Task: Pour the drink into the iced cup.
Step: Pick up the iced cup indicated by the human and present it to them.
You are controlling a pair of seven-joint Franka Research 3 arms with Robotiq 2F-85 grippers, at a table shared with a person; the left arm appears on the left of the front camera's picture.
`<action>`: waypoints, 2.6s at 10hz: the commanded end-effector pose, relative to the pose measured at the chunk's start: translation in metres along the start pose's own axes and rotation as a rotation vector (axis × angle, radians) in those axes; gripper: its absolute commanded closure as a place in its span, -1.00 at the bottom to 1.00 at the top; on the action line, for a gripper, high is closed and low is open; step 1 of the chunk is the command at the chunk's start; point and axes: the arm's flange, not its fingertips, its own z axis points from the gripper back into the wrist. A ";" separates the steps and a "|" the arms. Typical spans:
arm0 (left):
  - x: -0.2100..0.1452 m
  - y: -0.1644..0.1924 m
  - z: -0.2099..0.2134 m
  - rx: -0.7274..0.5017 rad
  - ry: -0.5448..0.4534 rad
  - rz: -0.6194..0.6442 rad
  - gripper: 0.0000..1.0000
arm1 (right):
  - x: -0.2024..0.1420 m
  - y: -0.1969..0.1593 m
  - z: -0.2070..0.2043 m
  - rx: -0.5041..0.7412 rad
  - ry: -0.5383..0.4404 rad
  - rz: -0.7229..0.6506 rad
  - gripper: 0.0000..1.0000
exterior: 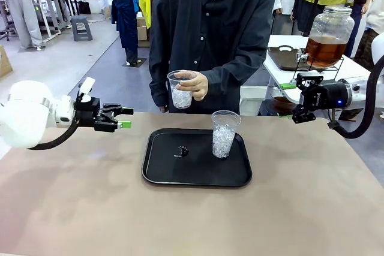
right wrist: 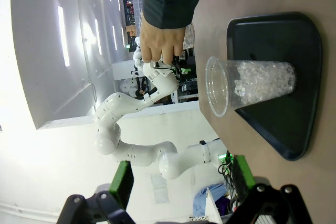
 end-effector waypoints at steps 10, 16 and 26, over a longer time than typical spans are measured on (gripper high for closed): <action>0.000 0.000 0.000 0.000 0.000 0.000 -1.00 | 0.000 0.001 0.000 -0.001 -0.003 0.003 -1.00; 0.000 0.000 0.000 0.000 0.000 0.000 -1.00 | 0.000 0.001 0.000 -0.001 -0.003 0.003 -1.00; 0.000 0.000 0.000 0.000 0.000 0.000 -1.00 | 0.000 0.001 0.000 -0.001 -0.003 0.003 -1.00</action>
